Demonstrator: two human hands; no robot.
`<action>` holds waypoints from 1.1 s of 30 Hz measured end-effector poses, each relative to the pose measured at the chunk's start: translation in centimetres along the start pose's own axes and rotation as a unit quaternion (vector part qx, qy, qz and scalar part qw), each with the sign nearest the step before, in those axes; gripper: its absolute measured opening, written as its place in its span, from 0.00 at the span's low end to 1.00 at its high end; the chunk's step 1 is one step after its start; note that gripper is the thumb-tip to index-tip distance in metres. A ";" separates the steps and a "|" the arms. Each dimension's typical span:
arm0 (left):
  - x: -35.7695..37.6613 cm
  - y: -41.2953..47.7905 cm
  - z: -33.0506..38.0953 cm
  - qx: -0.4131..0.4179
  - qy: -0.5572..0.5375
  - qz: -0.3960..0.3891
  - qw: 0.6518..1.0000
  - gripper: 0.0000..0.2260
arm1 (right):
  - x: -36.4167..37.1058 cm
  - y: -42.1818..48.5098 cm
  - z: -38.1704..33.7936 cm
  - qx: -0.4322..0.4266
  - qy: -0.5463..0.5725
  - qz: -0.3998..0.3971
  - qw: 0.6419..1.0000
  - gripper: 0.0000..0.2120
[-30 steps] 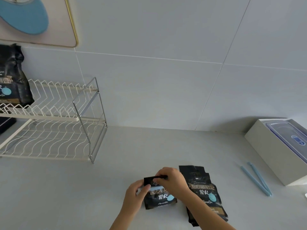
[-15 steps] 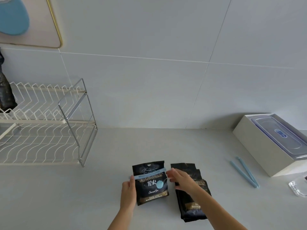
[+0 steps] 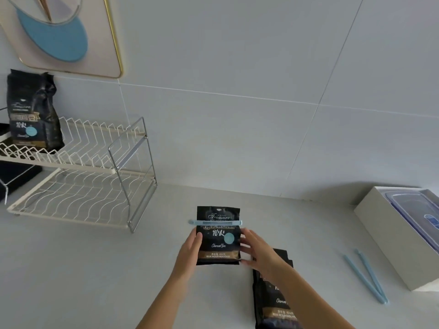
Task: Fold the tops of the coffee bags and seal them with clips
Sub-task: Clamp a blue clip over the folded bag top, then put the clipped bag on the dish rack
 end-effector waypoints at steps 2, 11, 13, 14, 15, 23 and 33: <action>0.0 -0.2 2.3 0.017 -0.005 0.017 1.000 0.10 | -1.0 -0.7 -2.0 -0.019 0.051 -0.009 0.998 0.12; -2.5 -2.5 8.8 0.045 -0.122 0.103 0.986 0.14 | -0.8 -1.4 -10.3 -0.046 0.128 -0.148 0.980 0.16; -3.7 -3.8 9.0 0.046 -0.146 0.136 0.979 0.14 | 0.5 -0.8 -11.5 -0.042 0.098 -0.185 0.977 0.17; -4.4 -4.5 9.2 0.052 -0.147 0.148 0.977 0.12 | 1.3 -0.4 -12.1 -0.042 0.084 -0.200 0.975 0.17; -5.1 -5.2 9.5 0.056 -0.146 0.160 0.975 0.12 | 2.4 -0.1 -12.6 -0.041 0.072 -0.215 0.973 0.17; -13.2 -8.4 12.9 0.095 -0.141 0.235 0.957 0.13 | 11.7 0.2 -17.1 -0.130 -0.026 -0.307 0.942 0.15; -26.3 -3.1 21.3 0.181 -0.113 0.216 0.953 0.11 | 22.0 3.5 -26.1 -0.251 -0.052 -0.270 0.928 0.12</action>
Point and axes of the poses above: each hand's wrist, its own y-axis towards the middle knuckle, its own x-axis out of the palm, z = x × y, the point moved 2 cm from there along y, towards the middle knuckle, and after that the axes turned 3 degrees about -z, right-handed, at the moved point
